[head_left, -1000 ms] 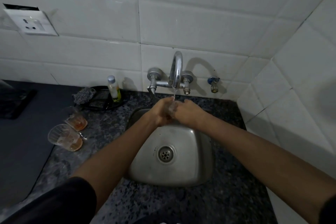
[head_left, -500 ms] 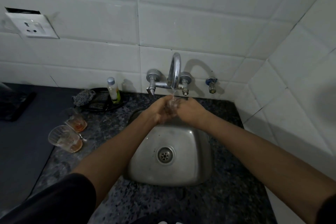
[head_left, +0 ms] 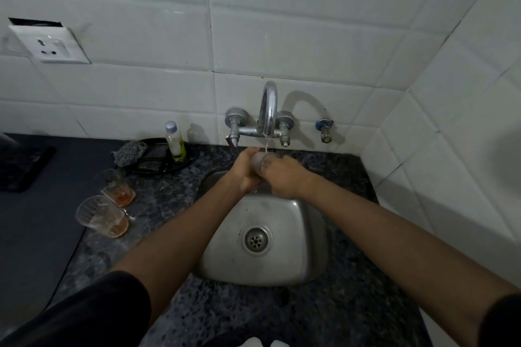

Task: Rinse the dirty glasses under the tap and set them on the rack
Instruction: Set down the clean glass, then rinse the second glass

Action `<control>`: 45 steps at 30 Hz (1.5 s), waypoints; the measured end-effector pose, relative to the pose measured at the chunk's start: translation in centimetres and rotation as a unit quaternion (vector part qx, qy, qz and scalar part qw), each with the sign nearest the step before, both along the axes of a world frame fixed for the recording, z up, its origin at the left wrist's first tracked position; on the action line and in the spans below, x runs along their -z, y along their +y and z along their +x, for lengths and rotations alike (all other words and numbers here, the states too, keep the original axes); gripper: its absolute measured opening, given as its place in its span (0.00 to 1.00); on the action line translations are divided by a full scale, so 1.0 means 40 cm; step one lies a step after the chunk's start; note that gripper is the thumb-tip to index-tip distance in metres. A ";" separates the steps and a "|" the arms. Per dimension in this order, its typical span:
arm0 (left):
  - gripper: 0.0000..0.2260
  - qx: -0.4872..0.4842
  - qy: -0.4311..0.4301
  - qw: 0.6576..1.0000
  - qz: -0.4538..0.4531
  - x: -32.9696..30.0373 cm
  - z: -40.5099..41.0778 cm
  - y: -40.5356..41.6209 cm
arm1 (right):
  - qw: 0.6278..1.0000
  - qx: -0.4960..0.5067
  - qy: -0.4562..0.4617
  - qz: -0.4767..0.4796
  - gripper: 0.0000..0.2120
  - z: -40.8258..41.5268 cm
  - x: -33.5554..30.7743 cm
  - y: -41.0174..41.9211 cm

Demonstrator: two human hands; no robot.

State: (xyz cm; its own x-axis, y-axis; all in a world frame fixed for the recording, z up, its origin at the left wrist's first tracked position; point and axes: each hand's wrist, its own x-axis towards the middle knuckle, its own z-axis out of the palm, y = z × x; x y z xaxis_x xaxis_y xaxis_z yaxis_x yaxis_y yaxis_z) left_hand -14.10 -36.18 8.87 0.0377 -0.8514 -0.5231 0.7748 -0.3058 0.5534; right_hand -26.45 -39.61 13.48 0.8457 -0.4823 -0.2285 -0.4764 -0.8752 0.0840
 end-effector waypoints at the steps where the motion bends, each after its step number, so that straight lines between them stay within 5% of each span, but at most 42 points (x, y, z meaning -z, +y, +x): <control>1: 0.18 -0.006 0.000 1.000 0.005 0.000 -0.001 0.003 | 0.998 0.031 -0.006 0.057 0.17 0.012 0.001 0.007; 4: 0.21 -0.019 0.002 1.000 0.021 0.010 0.002 0.009 | 0.995 0.030 0.007 0.090 0.16 0.029 -0.007 0.009; 10: 0.16 0.065 -0.064 0.995 0.042 -0.003 0.033 0.013 | 0.975 -0.134 0.079 -0.159 0.17 0.009 -0.009 0.011; 15: 0.24 0.041 -0.047 0.997 0.038 0.003 0.025 0.006 | 0.994 0.060 -0.017 0.093 0.26 0.029 -0.015 0.039; 17: 0.26 0.042 -0.039 0.998 0.032 0.010 0.020 0.007 | 0.992 0.068 -0.003 0.107 0.23 0.036 -0.019 0.040; 24: 0.16 0.077 -0.060 0.993 0.067 -0.012 0.033 0.007 | 0.976 -0.112 0.081 -0.168 0.19 0.018 0.008 0.016; 27: 0.18 0.048 -0.045 0.996 0.060 -0.020 0.023 0.002 | 0.999 0.011 0.009 -0.044 0.24 0.037 0.014 0.032; 30: 0.20 0.024 -0.040 0.997 0.054 -0.010 0.018 0.001 | 0.983 0.131 -0.052 0.121 0.31 0.055 0.013 0.039; 34: 0.17 0.061 -0.029 0.996 0.051 0.002 0.025 0.008 | 0.999 0.054 0.001 -0.009 0.15 0.034 -0.027 0.030; 37: 0.16 0.088 -0.059 0.993 0.057 0.010 0.033 -0.007 | 0.989 -0.059 0.014 -0.132 0.16 0.013 -0.019 0.025; 42: 0.16 0.079 -0.040 0.996 0.006 0.005 0.012 -0.006 | 0.986 0.132 -0.056 0.087 0.19 0.029 0.000 0.039; 45: 0.15 0.065 -0.033 0.997 -0.024 0.007 0.010 0.000 | 0.983 0.147 -0.063 0.089 0.18 0.034 0.009 0.027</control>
